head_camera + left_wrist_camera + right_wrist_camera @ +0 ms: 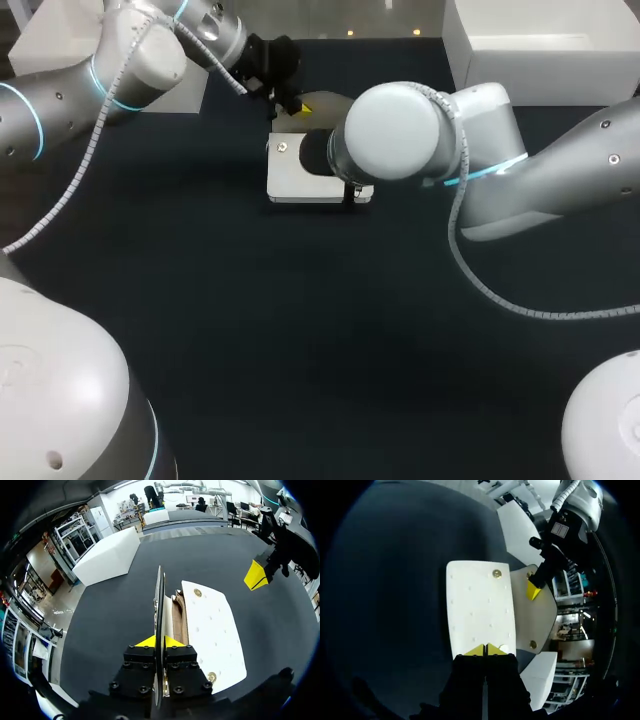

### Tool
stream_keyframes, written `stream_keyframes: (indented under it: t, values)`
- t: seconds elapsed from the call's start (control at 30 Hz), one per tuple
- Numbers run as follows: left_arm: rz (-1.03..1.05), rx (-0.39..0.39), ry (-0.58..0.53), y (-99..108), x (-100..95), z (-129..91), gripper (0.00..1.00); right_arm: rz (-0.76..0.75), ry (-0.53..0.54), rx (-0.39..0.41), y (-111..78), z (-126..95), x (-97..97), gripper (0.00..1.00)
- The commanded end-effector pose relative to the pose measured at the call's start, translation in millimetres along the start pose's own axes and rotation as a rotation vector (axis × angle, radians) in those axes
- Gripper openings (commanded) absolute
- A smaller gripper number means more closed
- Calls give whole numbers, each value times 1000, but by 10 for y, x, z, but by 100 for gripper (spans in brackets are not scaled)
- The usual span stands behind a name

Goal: Pick up the bag, open it, inspect its contents, close it, and place it on the opposite side

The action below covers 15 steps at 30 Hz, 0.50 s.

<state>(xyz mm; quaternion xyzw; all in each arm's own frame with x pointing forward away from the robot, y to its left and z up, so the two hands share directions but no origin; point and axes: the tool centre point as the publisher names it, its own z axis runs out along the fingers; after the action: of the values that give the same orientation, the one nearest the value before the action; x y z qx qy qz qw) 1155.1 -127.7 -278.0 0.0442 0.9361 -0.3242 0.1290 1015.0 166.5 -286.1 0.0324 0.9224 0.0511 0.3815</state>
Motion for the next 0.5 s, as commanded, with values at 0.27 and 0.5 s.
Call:
stream_keyframes:
  t: [0.27, 0.5]
  values:
    - [22, 12, -30, 194, 52, 204, 0, 16, 54, 12, 32, 110, 163, 0]
    - [23, 13, -28, 212, 57, 212, 0, 32, 77, 22, 34, 136, 193, 0]
